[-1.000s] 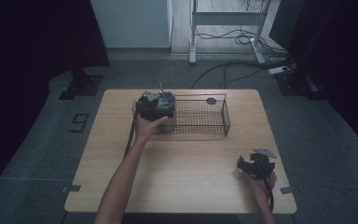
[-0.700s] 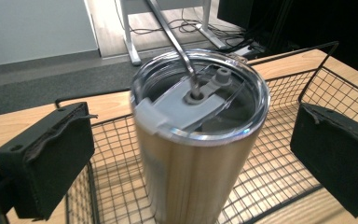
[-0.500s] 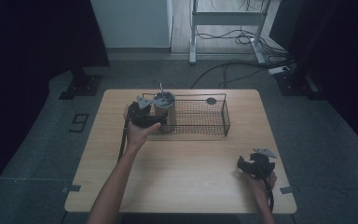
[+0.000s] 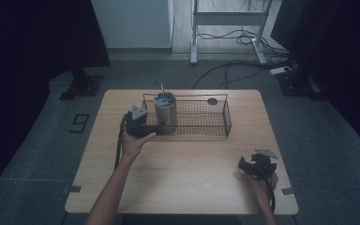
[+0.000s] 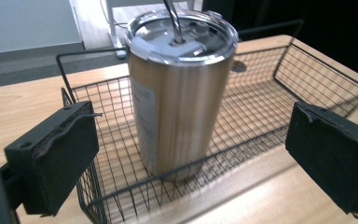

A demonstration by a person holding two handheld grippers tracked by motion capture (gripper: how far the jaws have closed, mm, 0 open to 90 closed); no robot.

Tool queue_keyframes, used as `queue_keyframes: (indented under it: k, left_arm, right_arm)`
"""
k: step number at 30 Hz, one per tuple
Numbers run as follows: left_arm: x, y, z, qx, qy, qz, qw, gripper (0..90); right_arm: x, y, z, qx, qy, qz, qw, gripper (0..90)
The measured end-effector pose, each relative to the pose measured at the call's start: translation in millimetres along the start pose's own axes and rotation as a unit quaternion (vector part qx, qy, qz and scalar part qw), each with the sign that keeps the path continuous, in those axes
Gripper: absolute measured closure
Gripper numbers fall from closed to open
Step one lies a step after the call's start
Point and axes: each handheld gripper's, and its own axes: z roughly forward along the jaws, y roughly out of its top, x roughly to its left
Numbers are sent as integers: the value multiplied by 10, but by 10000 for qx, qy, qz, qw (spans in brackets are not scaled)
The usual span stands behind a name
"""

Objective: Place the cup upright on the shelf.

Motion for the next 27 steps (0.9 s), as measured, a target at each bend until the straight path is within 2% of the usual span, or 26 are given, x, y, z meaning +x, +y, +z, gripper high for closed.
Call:
queue_keyframes:
  k: [9,14,21,27]
  left_arm:
    - [-35,-244,-254,114,-256,108,9995,22]
    - [-73,-370,-347,312,-280,201,9989,23]
    - [-84,-603,-463,465,-387,176,9980,27]
    - [-94,-791,-547,596,-412,281,9970,29]
  right_arm:
    - [0,0,0,0,-1,-3,10000,133]
    - [0,0,0,-1,-1,-4,10000,133]
    - [0,0,0,-1,0,-2,10000,133]
    - [0,0,0,-2,0,-1,10000,133]
